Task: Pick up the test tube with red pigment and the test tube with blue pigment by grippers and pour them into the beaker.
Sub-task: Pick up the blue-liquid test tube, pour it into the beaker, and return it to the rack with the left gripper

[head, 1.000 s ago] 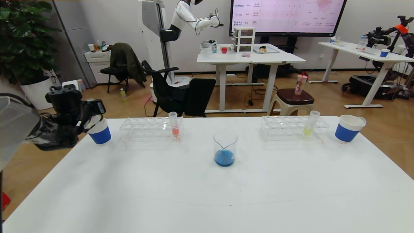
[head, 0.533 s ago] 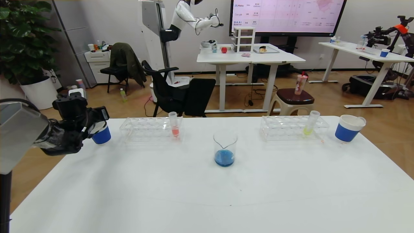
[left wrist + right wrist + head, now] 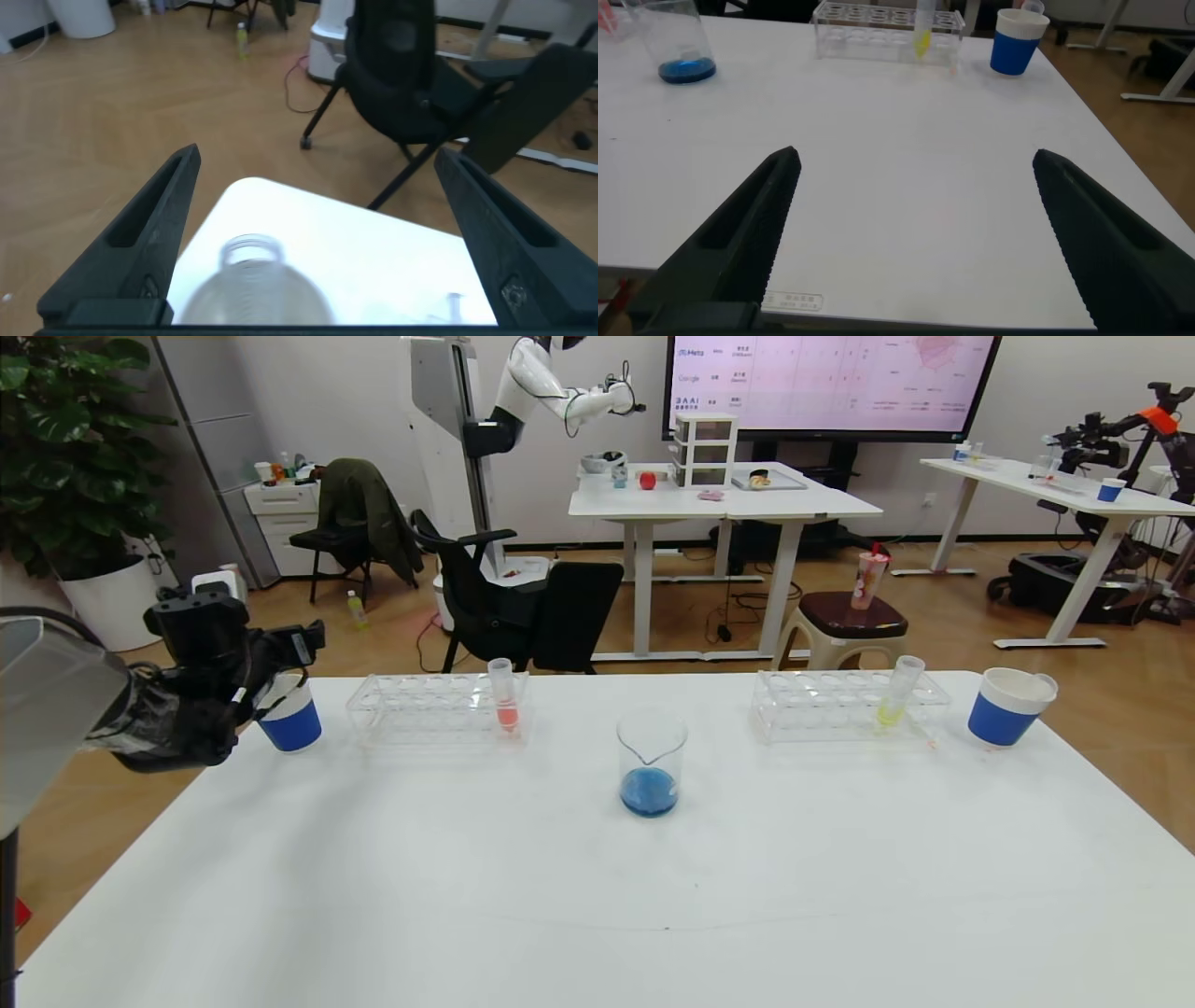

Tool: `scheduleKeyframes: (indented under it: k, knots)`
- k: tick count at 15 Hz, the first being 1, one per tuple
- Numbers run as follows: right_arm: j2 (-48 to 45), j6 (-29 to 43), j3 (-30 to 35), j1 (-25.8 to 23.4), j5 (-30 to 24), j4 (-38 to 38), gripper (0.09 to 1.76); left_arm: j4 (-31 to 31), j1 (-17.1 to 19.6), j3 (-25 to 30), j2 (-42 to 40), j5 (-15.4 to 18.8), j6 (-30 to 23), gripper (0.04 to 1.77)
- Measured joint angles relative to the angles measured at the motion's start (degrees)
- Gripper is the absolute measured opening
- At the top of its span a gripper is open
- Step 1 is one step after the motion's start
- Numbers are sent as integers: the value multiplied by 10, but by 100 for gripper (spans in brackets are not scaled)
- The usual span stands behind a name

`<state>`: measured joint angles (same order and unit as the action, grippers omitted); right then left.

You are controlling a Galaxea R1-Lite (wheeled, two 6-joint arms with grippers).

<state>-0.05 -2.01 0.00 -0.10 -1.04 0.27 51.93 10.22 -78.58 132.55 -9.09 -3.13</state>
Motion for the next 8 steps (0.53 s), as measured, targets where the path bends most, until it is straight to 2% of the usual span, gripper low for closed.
scheduleKeyframes:
  k: [5, 8]
  knots:
    - [0, 0, 0, 0, 0, 0, 174, -45, -105, 2, -70, 2, 0, 174]
    - [0, 0, 0, 0, 0, 0, 174, -71, -140, 21, -134, 2, 14, 174]
